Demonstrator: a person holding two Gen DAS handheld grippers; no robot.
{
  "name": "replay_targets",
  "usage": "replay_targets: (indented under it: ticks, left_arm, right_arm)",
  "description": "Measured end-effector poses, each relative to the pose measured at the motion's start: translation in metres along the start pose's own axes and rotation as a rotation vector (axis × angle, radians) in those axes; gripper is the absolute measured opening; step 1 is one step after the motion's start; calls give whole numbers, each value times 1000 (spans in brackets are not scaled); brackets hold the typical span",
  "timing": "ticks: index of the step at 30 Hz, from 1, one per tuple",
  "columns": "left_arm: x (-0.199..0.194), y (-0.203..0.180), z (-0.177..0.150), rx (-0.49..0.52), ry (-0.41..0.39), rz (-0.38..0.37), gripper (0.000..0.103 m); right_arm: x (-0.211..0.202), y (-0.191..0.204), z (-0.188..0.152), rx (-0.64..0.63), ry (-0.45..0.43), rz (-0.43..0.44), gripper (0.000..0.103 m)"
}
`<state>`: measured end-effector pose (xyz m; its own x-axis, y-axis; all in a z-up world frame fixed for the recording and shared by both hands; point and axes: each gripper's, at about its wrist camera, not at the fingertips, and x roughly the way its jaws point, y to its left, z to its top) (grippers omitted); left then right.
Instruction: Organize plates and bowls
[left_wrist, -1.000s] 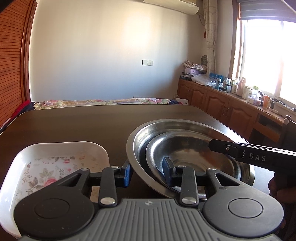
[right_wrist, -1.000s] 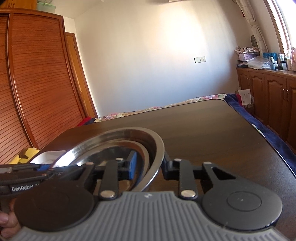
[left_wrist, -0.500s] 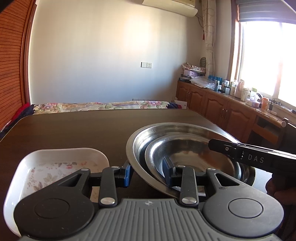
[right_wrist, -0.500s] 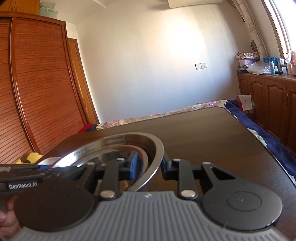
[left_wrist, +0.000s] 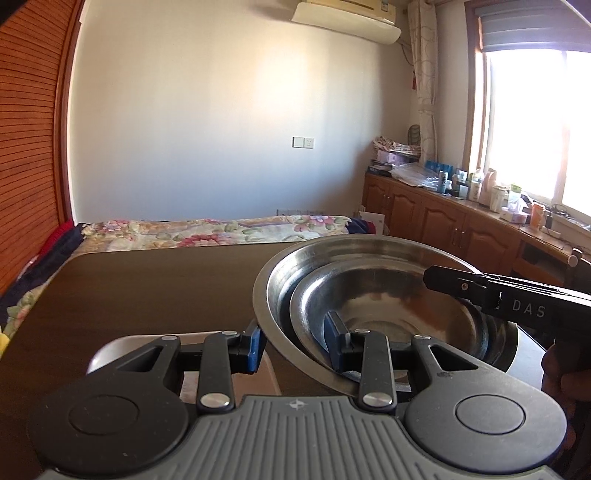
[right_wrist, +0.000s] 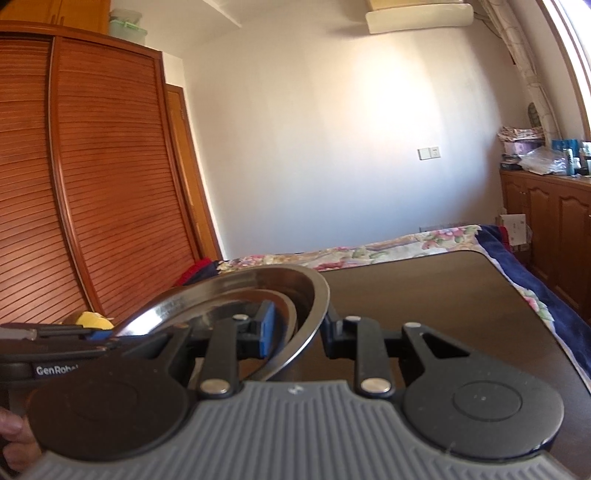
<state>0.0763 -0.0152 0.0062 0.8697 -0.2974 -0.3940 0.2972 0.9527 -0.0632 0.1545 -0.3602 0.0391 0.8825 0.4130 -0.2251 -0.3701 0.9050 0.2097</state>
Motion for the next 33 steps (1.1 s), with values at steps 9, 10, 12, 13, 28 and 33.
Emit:
replay_targets:
  ticks: [9, 10, 12, 13, 28, 33]
  left_arm:
    - [-7, 27, 8, -7, 6, 48, 36]
    - [-8, 28, 9, -8, 7, 52, 36]
    - [-10, 34, 10, -14, 7, 59, 36]
    - [-11, 38, 10, -17, 7, 65, 36]
    - [-38, 75, -4, -50, 7, 154, 36]
    - [-41, 80, -10, -55, 20, 161, 36]
  right_arm:
    - [14, 22, 2, -18, 16, 56, 28]
    - [15, 25, 2, -18, 18, 62, 28]
    - [18, 30, 2, -18, 22, 76, 28]
    - [19, 33, 2, -22, 25, 82, 28]
    - [35, 76, -7, -70, 88, 168, 28]
    - [34, 83, -10, -83, 100, 175, 28]
